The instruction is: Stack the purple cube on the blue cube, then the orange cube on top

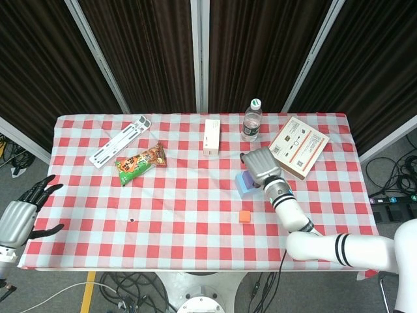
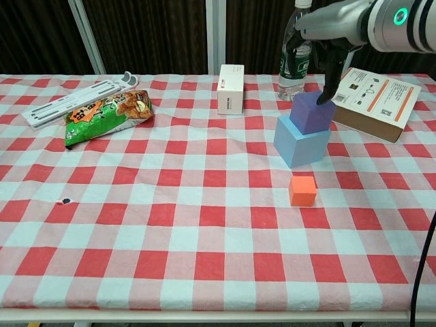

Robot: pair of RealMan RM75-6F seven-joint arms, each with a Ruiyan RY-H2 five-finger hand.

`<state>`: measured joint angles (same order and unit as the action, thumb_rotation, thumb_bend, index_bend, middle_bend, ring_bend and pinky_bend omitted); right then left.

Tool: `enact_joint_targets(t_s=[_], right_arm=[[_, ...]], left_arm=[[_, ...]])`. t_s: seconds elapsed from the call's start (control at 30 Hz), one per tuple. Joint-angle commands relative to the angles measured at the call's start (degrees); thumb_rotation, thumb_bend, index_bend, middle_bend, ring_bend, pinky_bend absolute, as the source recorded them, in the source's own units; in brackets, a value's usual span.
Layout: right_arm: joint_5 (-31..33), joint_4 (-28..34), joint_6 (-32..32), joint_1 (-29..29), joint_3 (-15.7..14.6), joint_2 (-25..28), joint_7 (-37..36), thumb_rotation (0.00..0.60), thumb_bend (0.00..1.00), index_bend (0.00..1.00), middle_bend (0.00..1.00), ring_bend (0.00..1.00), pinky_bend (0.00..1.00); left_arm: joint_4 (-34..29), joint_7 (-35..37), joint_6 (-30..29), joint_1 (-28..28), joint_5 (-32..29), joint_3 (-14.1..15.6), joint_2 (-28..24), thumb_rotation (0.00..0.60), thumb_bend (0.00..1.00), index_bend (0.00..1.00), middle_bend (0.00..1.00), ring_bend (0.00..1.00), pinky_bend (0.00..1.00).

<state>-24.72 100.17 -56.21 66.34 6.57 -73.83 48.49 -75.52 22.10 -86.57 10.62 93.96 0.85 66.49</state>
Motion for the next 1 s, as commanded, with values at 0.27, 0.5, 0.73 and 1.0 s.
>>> enact_joint_targets(t_s=[0.27,0.5,0.73,1.0], right_arm=[[-16.1,15.6,-6.8,-4.1,-3.5,9.4,1.1,0.600,0.00,0.36,1.00,0.96,0.90],[-24.9,15.7,-5.3,-8.4,-9.2,8.3,-0.5,0.600,0.00,0.40,1.00,0.96,0.90],[-30.1,16.4,-4.2,-10.5,-11.1,7.6,-1.4,0.600,0.00,0.40,1.00,0.96,0.90],[-26.6,16.3,-7.5,-14.1,-11.4,3.7,-0.4,0.600,0.01,0.49,1.00,0.96,0.90]], left_arm=[[0.2,-0.4,0.3,-0.1,-0.6,-0.1,0.2,0.600,0.05,0.20,0.15,0.13,0.28],[-0.2,-1.4,0.4,-0.1,-0.5,0.0,0.2,0.600,0.05,0.20,0.15,0.13,0.28],[0.0,-1.7,0.9,-0.2,-0.8,0.1,0.4,0.600,0.05,0.20,0.15,0.13,0.28],[1.0,-0.9,0.8,-0.4,-0.8,0.3,0.7,0.600,0.05,0.20,0.15,0.13,0.28]])
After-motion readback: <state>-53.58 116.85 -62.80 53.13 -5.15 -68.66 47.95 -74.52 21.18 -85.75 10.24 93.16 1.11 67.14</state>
